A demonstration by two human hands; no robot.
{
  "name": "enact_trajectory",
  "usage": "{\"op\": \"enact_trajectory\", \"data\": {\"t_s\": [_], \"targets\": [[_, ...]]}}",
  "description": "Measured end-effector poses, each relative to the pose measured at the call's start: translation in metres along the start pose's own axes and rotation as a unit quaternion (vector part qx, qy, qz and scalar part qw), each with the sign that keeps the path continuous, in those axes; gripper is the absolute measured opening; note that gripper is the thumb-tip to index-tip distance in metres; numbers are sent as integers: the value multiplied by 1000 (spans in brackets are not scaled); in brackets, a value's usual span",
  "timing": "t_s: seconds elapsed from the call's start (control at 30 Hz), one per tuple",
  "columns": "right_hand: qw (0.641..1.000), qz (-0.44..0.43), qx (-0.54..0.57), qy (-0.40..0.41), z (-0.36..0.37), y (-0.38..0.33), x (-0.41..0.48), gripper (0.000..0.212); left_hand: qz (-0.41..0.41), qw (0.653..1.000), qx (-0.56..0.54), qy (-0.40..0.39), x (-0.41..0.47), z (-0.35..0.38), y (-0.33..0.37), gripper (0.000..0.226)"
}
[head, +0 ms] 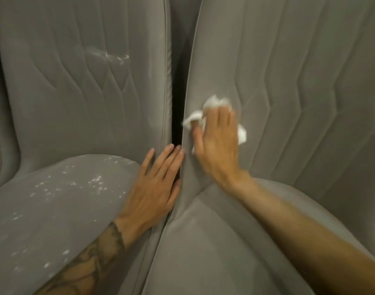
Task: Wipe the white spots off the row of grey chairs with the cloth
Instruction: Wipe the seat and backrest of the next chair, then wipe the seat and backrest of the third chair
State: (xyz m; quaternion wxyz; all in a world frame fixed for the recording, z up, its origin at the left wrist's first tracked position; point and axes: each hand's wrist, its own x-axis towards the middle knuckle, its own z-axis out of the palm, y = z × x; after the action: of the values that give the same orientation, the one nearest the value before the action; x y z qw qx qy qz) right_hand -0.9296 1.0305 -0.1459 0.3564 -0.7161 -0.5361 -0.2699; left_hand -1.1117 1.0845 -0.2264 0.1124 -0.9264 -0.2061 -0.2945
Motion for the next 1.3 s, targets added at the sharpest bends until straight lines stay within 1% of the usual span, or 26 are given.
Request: {"op": "enact_trajectory", "data": {"t_s": [0.03,0.07,0.1,0.17,0.27,0.33,0.37,0.5,0.53,0.63,0.7,0.77,0.83,0.9,1.0,1.07,1.13,1.2,1.27,1.3], "targets": [[997,-32,-13,-72,4,-7,-28,44,-5,1000,-16,-8,-2,-1,0,62],[990,-58,-20,-124,6,-13,-51,45,-9,999,-29,-19,-6,-4,1,58],[988,-68,-11,-137,5,-15,-63,42,-10,999,-40,-32,-10,-7,2,55],[993,-64,21,-100,0,-13,-52,33,-1,997,-50,-55,-18,-13,3,55],[999,-39,9,-26,-1,-13,-8,27,22,998,-41,-50,-20,-18,0,55],[1000,-2,-1,-10,-1,-21,-7,27,34,997,-50,-48,-21,-18,-3,53],[1000,5,-4,-23,-1,-26,-19,29,42,996,-62,-50,-22,-19,-5,52],[990,5,24,-139,-10,-38,-83,25,80,991,-96,-56,-39,-28,-18,44],[983,14,12,-185,-13,-40,-94,26,78,989,-108,-56,-45,-31,-21,42],[936,14,-87,-341,-18,-51,-125,39,58,987,-137,-68,-59,-46,-25,35],[919,43,-102,-379,-22,-62,-137,38,43,985,-139,-90,-71,-55,-32,31],[918,68,-76,-383,-26,-77,-144,34,18,983,-145,-111,-85,-64,-44,28],[922,112,-24,-370,-30,-99,-149,29,-12,982,-145,-121,-98,-74,-59,27],[930,169,29,-325,-31,-130,-152,26,-39,980,-144,-131,-109,-84,-77,27],[944,204,32,-259,-18,-174,-144,29,-58,978,-127,-154,-122,-97,-106,29],[945,198,18,-261,-4,-193,-134,32,-74,977,-115,-163,-129,-103,-128,32],[947,143,-20,-287,13,-202,-132,31,-101,974,-106,-173,-134,-107,-147,40],[950,95,-31,-295,29,-198,-131,27,-120,970,-95,-187,-140,-106,-166,43],[953,100,-42,-283,43,-189,-119,25,-125,968,-75,-203,-146,-104,-185,45],[950,111,-56,-286,52,-186,-111,27,-128,968,-65,-206,-148,-105,-194,47]]}}
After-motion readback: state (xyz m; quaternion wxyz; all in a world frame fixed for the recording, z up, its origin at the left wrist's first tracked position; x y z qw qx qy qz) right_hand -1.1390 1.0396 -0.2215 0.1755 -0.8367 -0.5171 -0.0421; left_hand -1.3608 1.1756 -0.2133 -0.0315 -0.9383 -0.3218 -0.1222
